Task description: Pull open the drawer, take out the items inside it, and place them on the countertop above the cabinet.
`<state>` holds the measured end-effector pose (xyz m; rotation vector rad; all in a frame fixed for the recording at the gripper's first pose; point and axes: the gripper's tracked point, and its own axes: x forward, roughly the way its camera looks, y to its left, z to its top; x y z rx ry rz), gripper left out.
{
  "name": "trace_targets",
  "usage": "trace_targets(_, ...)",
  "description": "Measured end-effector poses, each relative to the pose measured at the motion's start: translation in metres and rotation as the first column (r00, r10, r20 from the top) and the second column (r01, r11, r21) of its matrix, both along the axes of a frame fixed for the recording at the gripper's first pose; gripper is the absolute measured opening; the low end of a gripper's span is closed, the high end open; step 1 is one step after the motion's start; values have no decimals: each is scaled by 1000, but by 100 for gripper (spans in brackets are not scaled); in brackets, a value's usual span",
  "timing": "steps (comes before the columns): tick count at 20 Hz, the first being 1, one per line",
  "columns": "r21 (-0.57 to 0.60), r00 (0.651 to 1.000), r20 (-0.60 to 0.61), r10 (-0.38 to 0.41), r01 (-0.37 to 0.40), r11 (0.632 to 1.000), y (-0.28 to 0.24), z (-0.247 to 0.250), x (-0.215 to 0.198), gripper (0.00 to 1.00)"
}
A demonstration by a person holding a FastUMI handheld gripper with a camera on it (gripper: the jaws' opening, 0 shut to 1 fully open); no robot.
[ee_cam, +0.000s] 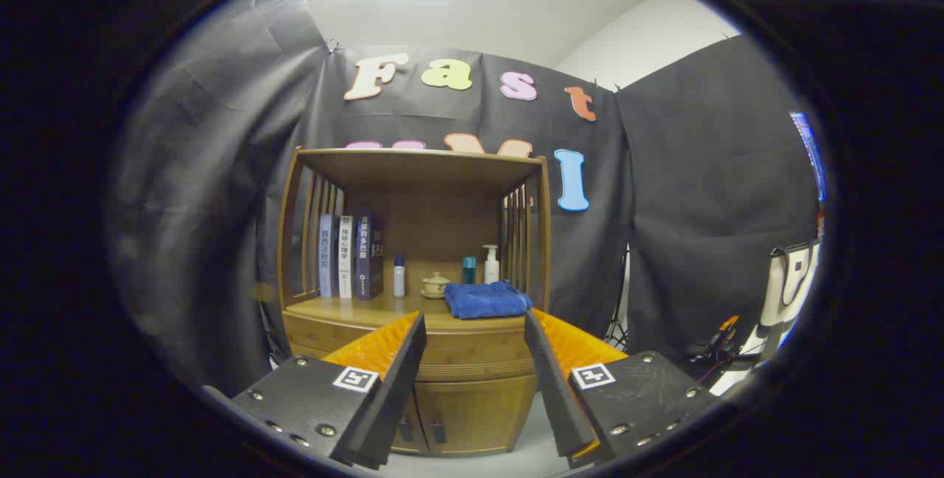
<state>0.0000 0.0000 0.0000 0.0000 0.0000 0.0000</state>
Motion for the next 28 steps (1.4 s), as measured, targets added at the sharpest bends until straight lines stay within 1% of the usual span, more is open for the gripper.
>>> trace_targets(5, 5, 1000, -1, -13, 13, 1000, -7, 0, 1, 80)
trace_targets(11, 9, 1000, -17, -10, 10, 1000, -7, -5, 4, 80)
trace_targets(16, 12, 999, -40, -25, 26, 1000, -8, -17, 16, 80)
trace_targets(18, 4, 997, -67, -45, 45, 999, -6, -28, 28, 81)
trace_targets(21, 4, 993, -110, -48, 48, 999, 9, -48, 56, 80)
trace_targets(22, 11, 990, -132, -41, 43, 999, 15, -58, 65, 80)
trace_targets(25, 45, 982, -188, 11, -3, 999, 43, -87, 95, 81)
trace_targets(28, 80, 962, -271, 44, -23, 997, 64, -126, 123, 81)
